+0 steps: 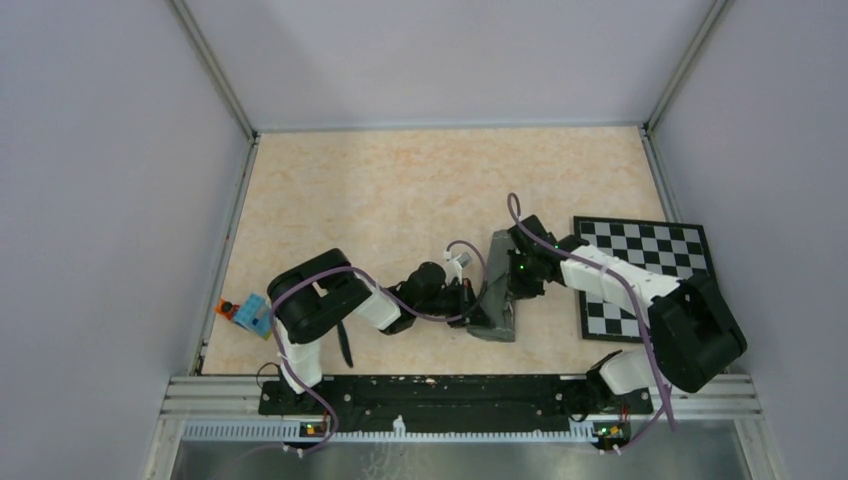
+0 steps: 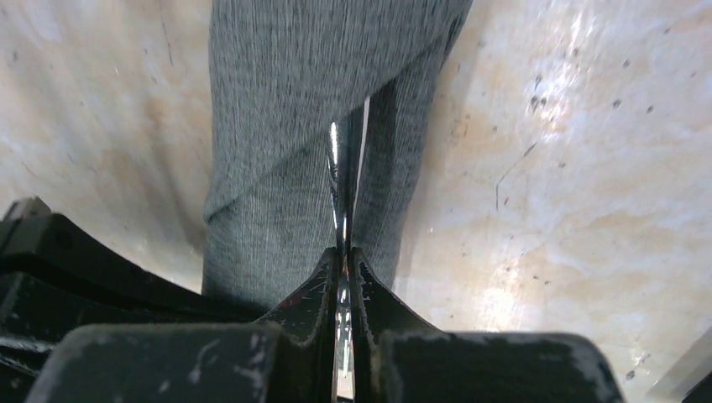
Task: Fold the napkin into a case and place the utensils inside
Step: Insert the fork into the folded napkin.
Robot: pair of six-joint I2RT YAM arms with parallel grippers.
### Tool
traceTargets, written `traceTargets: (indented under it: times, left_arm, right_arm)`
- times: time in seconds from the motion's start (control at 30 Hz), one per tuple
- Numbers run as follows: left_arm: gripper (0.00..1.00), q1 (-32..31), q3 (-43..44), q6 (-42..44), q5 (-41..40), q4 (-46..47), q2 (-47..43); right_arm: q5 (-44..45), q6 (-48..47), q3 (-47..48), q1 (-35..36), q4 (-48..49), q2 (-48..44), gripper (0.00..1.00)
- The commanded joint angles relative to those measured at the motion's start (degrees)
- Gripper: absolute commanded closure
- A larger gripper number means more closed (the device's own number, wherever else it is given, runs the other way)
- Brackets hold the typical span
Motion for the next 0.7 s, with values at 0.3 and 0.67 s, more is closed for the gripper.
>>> traceTargets:
  times: [0.3,0.67]
  left_arm:
    - [1.0,-0.54,-1.7,0.73,-1.11,0.76,0.07]
    - [1.0,-0.54,-1.49,1.0,-0.81,0.73,0.3]
  right_arm:
    - [7.04,0.8,5.57,-2.07,6.16,4.95,1.0]
    - [9.63,-1.01,8.07,-2.71,5.26,8.3,1.0]
